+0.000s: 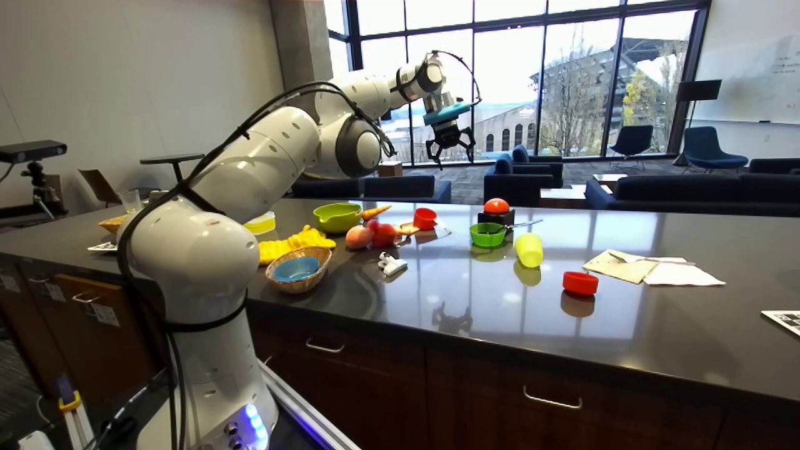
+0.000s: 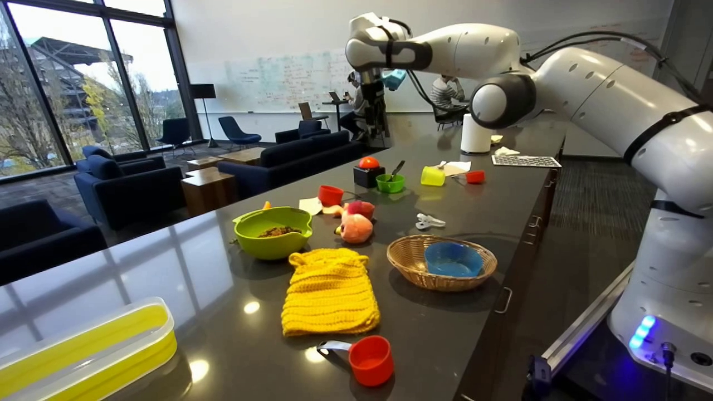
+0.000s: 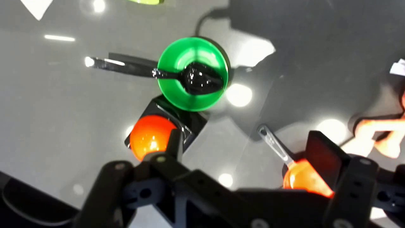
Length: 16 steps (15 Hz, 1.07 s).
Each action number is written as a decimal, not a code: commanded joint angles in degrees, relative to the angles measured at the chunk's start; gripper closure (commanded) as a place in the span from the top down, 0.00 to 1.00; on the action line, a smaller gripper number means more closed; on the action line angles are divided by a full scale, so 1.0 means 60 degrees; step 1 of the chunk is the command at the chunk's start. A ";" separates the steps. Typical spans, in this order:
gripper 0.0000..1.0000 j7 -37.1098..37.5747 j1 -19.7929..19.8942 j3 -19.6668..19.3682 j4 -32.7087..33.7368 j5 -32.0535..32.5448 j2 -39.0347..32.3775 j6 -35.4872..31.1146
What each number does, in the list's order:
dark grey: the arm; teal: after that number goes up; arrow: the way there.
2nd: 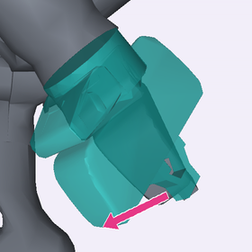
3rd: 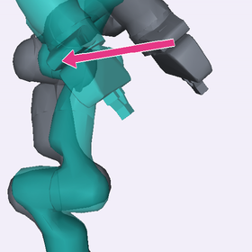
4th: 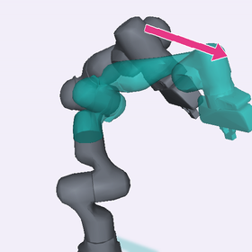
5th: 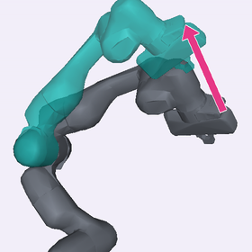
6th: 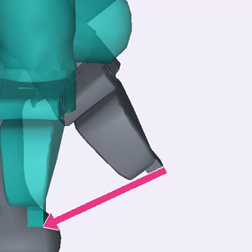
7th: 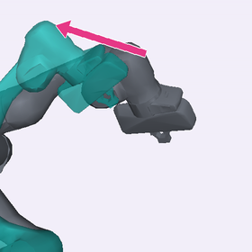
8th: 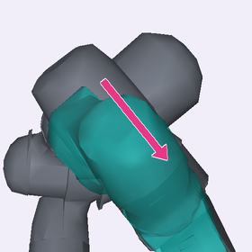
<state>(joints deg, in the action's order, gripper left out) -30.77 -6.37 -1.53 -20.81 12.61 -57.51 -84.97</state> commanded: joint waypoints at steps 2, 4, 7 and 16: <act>1.00 -0.0335 0.0309 0.0401 -0.0260 -0.0799 0.0220 -0.1103; 1.00 -0.0444 0.0444 0.0572 -0.0350 -0.1118 0.0148 -0.1291; 1.00 -0.0212 0.0314 0.0445 -0.0199 -0.0907 0.0023 -0.1165; 1.00 -0.0231 0.0347 0.0512 -0.0216 -0.0913 0.0013 -0.1198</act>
<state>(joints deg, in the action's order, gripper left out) -32.15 -4.29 1.54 -22.10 7.13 -57.43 -92.15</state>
